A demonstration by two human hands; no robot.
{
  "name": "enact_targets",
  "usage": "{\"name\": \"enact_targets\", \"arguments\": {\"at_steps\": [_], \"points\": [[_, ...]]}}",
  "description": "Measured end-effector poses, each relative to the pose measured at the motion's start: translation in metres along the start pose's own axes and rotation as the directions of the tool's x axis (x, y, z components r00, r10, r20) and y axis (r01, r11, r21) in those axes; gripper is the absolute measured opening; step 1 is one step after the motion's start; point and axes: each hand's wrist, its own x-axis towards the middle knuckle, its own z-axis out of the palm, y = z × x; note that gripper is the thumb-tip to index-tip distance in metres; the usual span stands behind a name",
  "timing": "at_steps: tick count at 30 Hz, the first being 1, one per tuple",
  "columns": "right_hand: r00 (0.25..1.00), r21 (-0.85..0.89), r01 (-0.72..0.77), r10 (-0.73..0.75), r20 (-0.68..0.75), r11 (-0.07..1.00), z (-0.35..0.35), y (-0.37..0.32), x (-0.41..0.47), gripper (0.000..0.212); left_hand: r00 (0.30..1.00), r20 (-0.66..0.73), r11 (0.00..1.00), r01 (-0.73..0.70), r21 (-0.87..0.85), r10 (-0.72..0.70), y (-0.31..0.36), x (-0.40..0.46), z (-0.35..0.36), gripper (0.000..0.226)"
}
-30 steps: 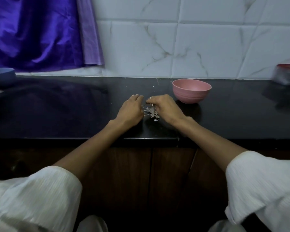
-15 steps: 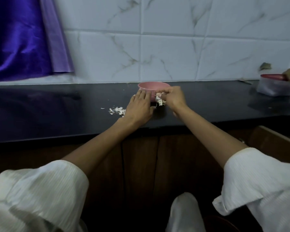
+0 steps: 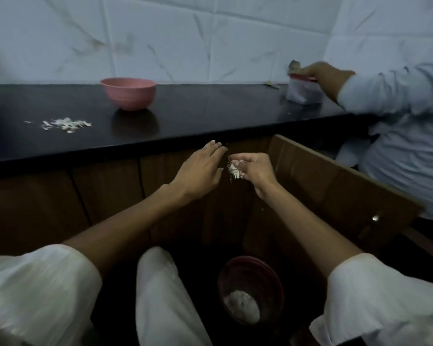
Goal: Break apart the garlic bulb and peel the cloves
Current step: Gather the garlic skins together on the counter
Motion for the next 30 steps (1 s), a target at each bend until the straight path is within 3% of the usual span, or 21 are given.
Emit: {"name": "enact_targets", "arguments": {"at_steps": [6,11,18,23,30], "points": [[0.986,-0.008,-0.164,0.164,-0.033,0.986,-0.022,0.078,-0.021,0.022,0.982,0.189,0.997,0.029,-0.071,-0.015,0.021,-0.016,0.074,0.055],[0.951,-0.017,-0.307,0.306,-0.033,0.952,-0.028,0.146,-0.039,0.022,0.922,0.380,0.985,0.122,-0.119,-0.069,0.029,-0.036,0.144,0.056],[0.878,-0.103,-0.479,0.475,-0.059,0.872,-0.039,0.256,-0.050,0.018,0.756,0.647,0.964,0.234,-0.127,-0.098,0.047,-0.057,0.241,0.043],[0.901,-0.313,-0.423,0.432,-0.047,0.850,-0.038,0.341,-0.060,0.015,0.609,0.783,0.956,0.284,-0.072,-0.122,0.047,-0.078,0.321,0.044],[0.793,-0.242,-0.607,0.594,-0.133,0.757,-0.034,0.410,-0.052,0.021,0.441,0.879,0.949,0.314,0.038,-0.182,0.040,-0.091,0.382,0.052]]}}
